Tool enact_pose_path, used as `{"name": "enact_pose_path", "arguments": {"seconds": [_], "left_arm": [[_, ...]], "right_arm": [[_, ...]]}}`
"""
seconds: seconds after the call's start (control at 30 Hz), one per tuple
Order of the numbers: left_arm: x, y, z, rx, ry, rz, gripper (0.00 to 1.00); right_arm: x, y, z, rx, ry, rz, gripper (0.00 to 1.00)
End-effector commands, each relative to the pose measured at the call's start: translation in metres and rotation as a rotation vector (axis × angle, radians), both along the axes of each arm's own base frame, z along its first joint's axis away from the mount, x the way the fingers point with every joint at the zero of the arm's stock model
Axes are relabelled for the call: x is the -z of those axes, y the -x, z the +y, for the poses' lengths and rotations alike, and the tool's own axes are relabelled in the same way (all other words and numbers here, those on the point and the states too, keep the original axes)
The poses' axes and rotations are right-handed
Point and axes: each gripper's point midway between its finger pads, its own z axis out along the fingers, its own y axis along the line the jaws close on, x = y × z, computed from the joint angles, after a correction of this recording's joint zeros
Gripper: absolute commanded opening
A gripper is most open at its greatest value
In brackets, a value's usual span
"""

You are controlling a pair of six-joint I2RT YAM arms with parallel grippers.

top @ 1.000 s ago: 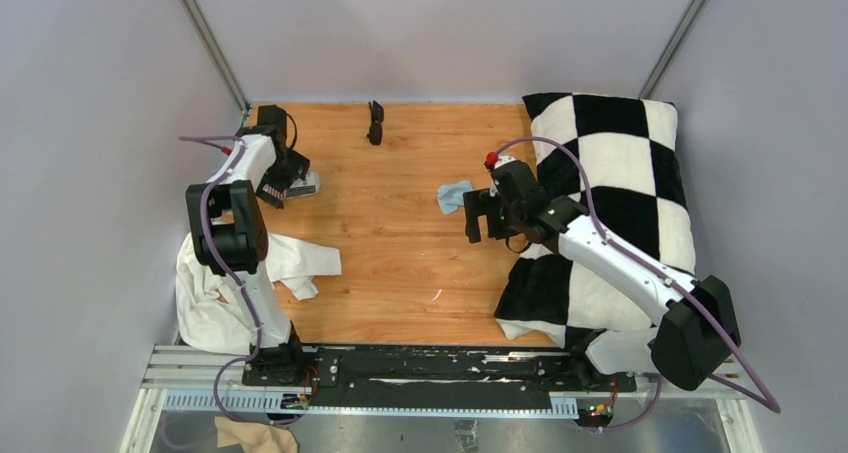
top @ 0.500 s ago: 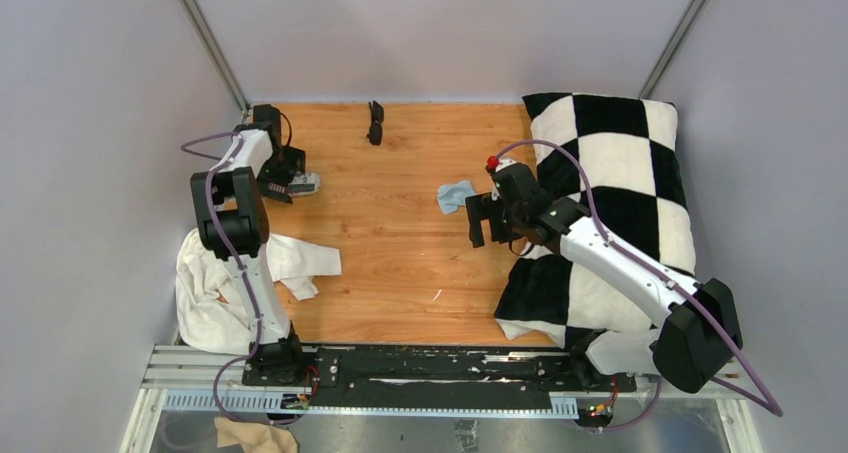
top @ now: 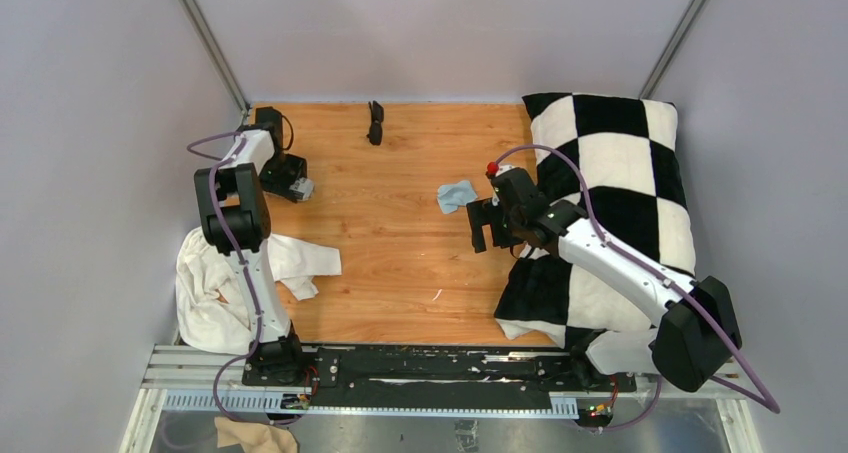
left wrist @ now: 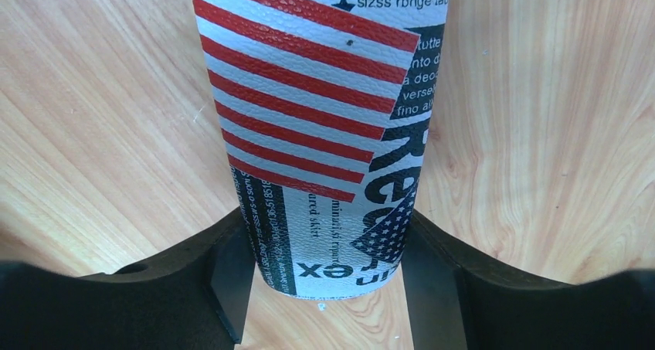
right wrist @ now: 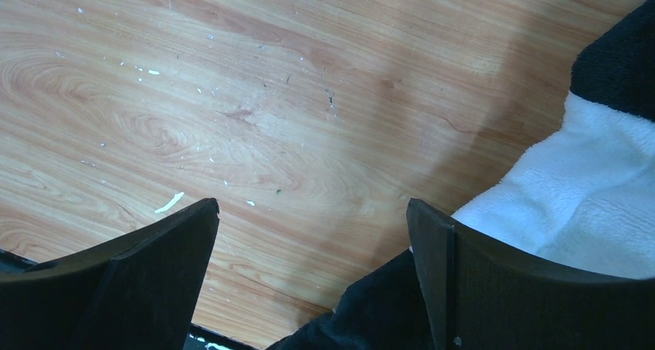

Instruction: Organize the sunglasses

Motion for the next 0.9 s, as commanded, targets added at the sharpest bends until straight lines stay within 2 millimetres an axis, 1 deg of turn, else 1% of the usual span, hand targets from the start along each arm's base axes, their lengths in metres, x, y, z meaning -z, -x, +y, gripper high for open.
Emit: {"name": "enact_pose_path", "arguments": {"seconds": [0.0,0.1,0.13,0.2,0.23,0.27,0.37,0.5,0.57,0.63,0.67,0.7,0.73,0.77,0.8,0.87], "left_arm": [[-0.011,0.014,0.001,0.083,-0.017,0.013,0.54],[-0.012,0.028,-0.013,0.188,-0.035,0.036,0.54],[-0.013,0.032,-0.023,0.249,-0.050,0.045,0.55],[-0.013,0.038,-0.051,0.424,-0.088,0.055,0.57],[-0.016,0.041,-0.069,0.517,-0.112,0.057,0.57],[-0.014,0.049,-0.088,0.611,-0.129,0.062,0.58],[-0.013,0.069,-0.128,0.807,-0.175,0.041,0.59],[-0.009,0.106,-0.178,1.001,-0.193,0.044,0.59],[-0.007,0.122,-0.195,1.066,-0.194,0.043,0.60],[-0.005,0.138,-0.209,1.120,-0.188,0.030,0.63],[-0.005,0.144,-0.216,1.147,-0.176,0.017,0.68],[-0.006,0.149,-0.219,1.169,-0.167,0.008,0.77],[-0.009,0.152,-0.221,1.185,-0.160,-0.005,0.86],[-0.012,0.154,-0.221,1.196,-0.159,-0.013,0.92],[-0.016,0.154,-0.220,1.208,-0.165,-0.026,0.95],[-0.029,0.153,-0.218,1.224,-0.185,-0.064,0.99]], "right_arm": [[0.015,0.005,-0.006,0.007,0.058,0.040,0.98],[0.017,0.002,-0.004,0.012,0.059,0.043,0.98],[0.017,0.001,-0.004,0.016,0.059,0.040,0.98],[0.018,-0.002,-0.003,0.027,0.059,0.033,0.98],[0.018,-0.003,-0.004,0.032,0.060,0.028,0.98],[0.017,-0.004,-0.003,0.036,0.061,0.025,0.98],[0.016,-0.006,-0.006,0.055,0.065,0.016,0.98],[0.016,-0.007,-0.009,0.067,0.073,0.007,0.98],[0.016,-0.008,-0.010,0.071,0.078,0.002,0.98],[0.015,-0.009,-0.010,0.073,0.080,-0.002,0.98],[0.015,-0.009,-0.011,0.072,0.081,-0.003,0.98],[0.015,-0.010,-0.010,0.071,0.083,-0.003,1.00],[0.014,-0.010,-0.010,0.067,0.084,-0.005,1.00],[0.014,-0.011,-0.010,0.066,0.084,-0.007,1.00],[0.013,-0.011,-0.011,0.068,0.085,-0.009,1.00],[0.012,-0.012,-0.011,0.070,0.089,-0.017,1.00]]}}
